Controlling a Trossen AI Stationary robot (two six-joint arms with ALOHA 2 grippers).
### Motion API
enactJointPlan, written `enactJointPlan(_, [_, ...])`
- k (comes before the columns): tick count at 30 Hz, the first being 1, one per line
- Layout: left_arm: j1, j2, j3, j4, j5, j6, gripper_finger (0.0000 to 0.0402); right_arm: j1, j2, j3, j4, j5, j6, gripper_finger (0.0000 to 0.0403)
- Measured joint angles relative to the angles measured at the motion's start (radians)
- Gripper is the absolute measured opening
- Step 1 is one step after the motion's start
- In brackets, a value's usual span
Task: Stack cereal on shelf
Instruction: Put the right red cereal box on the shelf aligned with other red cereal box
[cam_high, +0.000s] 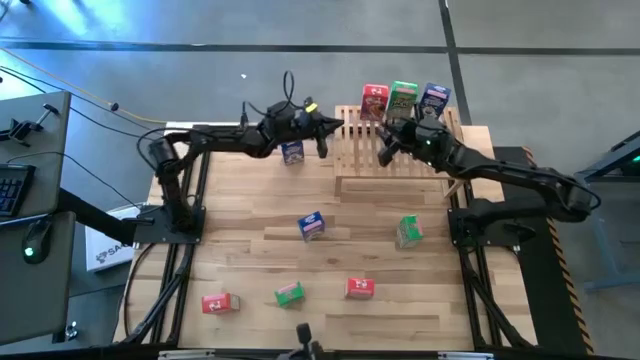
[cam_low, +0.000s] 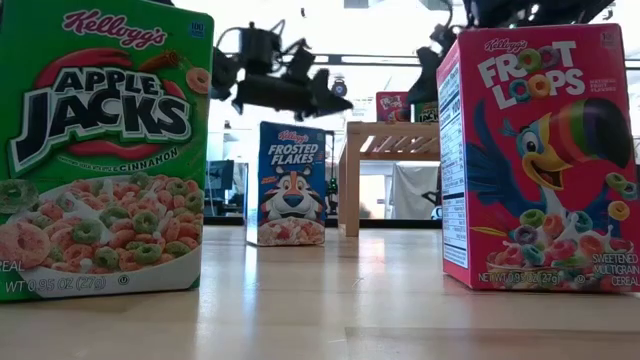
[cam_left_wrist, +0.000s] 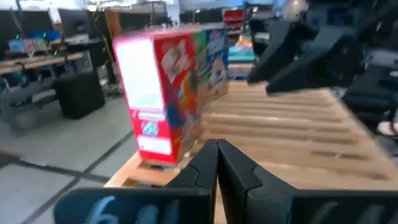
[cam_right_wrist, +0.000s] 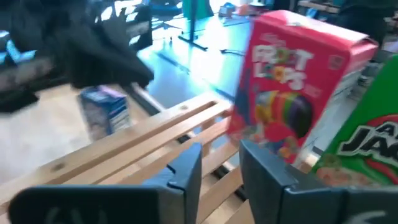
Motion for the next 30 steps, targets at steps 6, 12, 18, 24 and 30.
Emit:
enactJointPlan(6, [-0.042, -0.155, -0.131, -0.023, -0.002, 0.055, 0.0, 0.161, -0.094, 0.0, -0.202, 0.02, 0.009, 0.0163])
enactJointPlan(12, [-0.074, -0.29, -0.278, -0.026, -0.012, 0.061, 0.0, 0.347, -0.13, 0.026, -0.405, 0.074, 0.131, 0.0247])
enactJointPlan(18, [-0.104, -0.362, -0.385, -0.034, -0.056, 0.061, 0.0, 0.524, -0.093, 0.133, -0.573, 0.123, 0.287, 0.0273])
enactJointPlan(24, [-0.126, -0.37, -0.44, -0.031, -0.059, 0.043, 0.0, 0.693, -0.008, 0.179, -0.647, 0.182, 0.368, 0.0274])
enactJointPlan(30, [-0.144, -0.371, -0.465, -0.026, -0.058, 0.045, 0.0, 0.808, 0.113, 0.236, -0.742, 0.182, 0.601, 0.0273])
